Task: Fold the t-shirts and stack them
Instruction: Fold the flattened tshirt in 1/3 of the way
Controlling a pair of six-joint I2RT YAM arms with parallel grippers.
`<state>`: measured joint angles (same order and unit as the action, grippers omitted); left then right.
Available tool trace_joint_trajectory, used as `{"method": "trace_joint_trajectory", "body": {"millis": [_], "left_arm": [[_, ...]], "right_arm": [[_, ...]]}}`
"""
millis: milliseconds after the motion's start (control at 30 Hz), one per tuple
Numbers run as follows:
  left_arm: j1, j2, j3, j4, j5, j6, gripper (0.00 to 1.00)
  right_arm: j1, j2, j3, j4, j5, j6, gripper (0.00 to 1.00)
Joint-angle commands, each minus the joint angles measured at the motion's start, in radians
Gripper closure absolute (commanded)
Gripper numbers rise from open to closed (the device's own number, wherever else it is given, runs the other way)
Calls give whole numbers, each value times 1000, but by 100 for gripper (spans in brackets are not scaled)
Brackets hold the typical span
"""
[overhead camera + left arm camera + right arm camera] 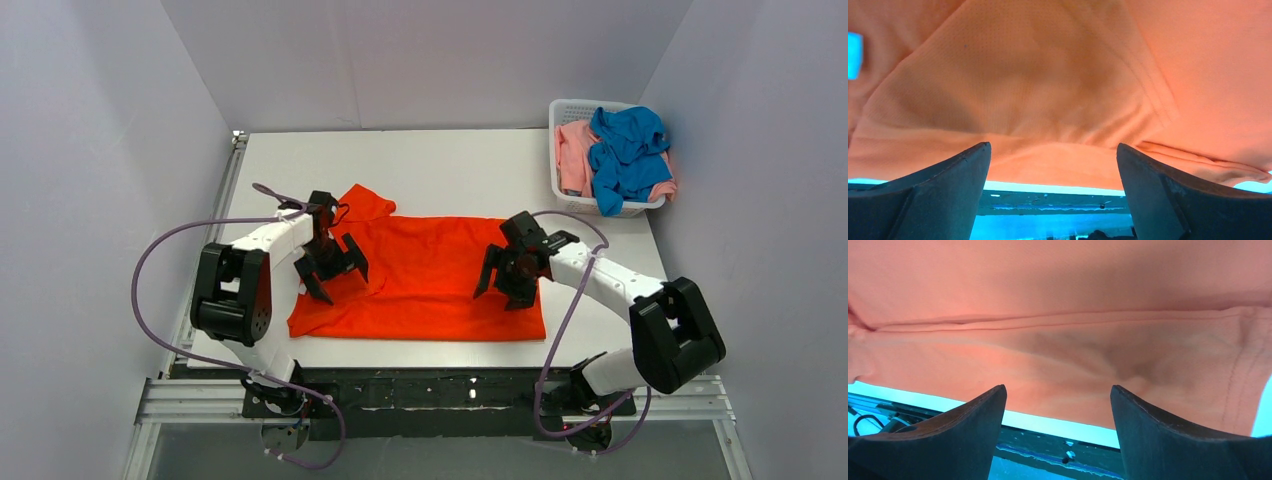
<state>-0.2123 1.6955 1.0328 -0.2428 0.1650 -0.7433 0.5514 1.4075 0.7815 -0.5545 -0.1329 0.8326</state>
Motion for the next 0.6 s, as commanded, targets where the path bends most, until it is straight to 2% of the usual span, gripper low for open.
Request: {"method": "trace_joint_trajectory", "body": {"millis": [0,100,167,267,333,400,567], "left_arm": [[2,-107,113,-173,-65,27,2],[11,-82,263,-217,-105,58,2],[29,-11,387,-228,-98,79,2],[51,154,585,-199,-103,123,2],[66,296,766,-211,-96,151,2],[88,449,1011,-243,-71,172,2],[128,769,1418,-204,16,214,2]], "right_arm": [[-23,-57,220,-66,99,-97,14],[-80,-54,337,-91,177,-146,11],[-128,-50,386,-96,205,-159,9],[-194,-58,432,-91,202,-147,8],[-209,-80,433,-70,212,-141,8],[-214,-111,420,-44,225,-152,5],[-228,-166,375,-32,219,-181,5]]}}
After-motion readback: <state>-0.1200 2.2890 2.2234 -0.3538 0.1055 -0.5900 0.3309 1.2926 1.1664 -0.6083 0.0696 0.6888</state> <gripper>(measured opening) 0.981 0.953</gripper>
